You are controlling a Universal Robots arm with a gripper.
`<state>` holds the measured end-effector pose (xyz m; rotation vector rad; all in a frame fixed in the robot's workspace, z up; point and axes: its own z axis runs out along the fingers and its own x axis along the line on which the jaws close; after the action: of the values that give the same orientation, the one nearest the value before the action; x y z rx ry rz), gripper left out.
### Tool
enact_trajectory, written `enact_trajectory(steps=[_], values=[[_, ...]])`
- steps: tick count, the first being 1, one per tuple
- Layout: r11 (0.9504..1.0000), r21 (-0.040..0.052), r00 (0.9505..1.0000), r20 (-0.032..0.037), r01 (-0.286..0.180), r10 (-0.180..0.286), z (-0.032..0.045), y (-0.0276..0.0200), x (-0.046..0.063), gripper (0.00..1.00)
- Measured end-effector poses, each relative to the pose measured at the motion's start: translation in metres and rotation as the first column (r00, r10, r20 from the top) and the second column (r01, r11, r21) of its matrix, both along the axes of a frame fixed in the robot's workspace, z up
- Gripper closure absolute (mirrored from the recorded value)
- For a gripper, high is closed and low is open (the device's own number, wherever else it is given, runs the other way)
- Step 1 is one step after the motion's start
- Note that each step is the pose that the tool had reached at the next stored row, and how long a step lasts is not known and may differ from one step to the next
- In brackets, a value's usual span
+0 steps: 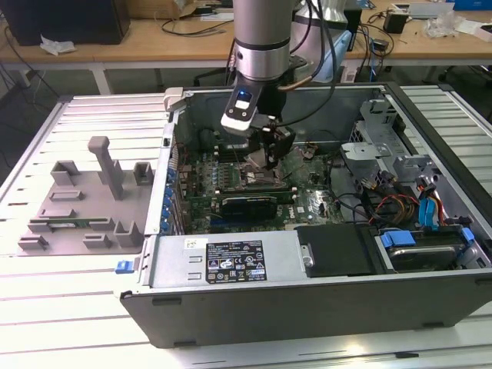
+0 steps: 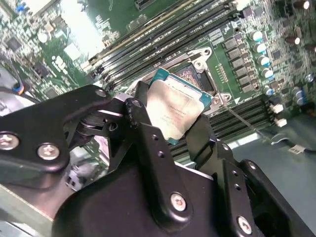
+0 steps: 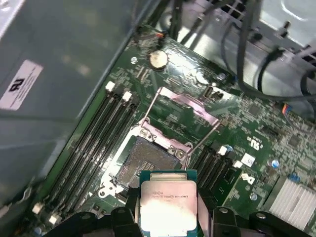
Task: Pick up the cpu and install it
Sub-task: 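Place the cpu into insertion slot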
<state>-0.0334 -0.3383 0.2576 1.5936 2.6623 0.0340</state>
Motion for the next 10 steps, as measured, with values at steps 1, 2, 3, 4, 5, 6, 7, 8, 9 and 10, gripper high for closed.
enact_trajectory(steps=[1, 2, 3, 4, 5, 6, 7, 8, 9, 10], values=[[0.9997, -0.0001, 0.9997, 0.0000, 0.026, -0.026, 0.0000, 0.0000, 0.0000, 0.45], [0.9984, 0.0000, 0.9984, 0.0000, 0.057, -0.057, -0.0001, 0.0000, 0.0000, 0.45], [0.9973, 0.0000, 0.9973, 0.0000, 0.074, -0.074, -0.0002, 0.0000, 0.0000, 0.45], [0.9956, 0.0000, 0.9956, 0.0000, 0.093, -0.093, -0.0003, 0.0000, 0.0000, 0.45], [0.9933, 0.0000, 0.9933, 0.0000, 0.116, -0.116, -0.0004, 0.0000, 0.0000, 0.45], [0.9910, -0.0001, 0.9910, 0.0000, 0.134, -0.134, -0.0004, 0.0000, 0.0000, 0.45], [0.9845, -0.0001, 0.9845, 0.0000, 0.175, -0.175, -0.0006, 0.0000, 0.0000, 0.45], [0.9789, -0.0001, 0.9789, 0.0000, 0.204, -0.204, -0.0007, 0.0000, 0.0000, 0.45], [0.9716, -0.0001, 0.9716, 0.0000, 0.236, -0.236, -0.0009, 0.0000, 0.0000, 0.45], [0.9680, -0.0001, 0.9680, 0.0000, 0.251, -0.251, -0.0009, 0.0000, 0.0000, 0.45]])
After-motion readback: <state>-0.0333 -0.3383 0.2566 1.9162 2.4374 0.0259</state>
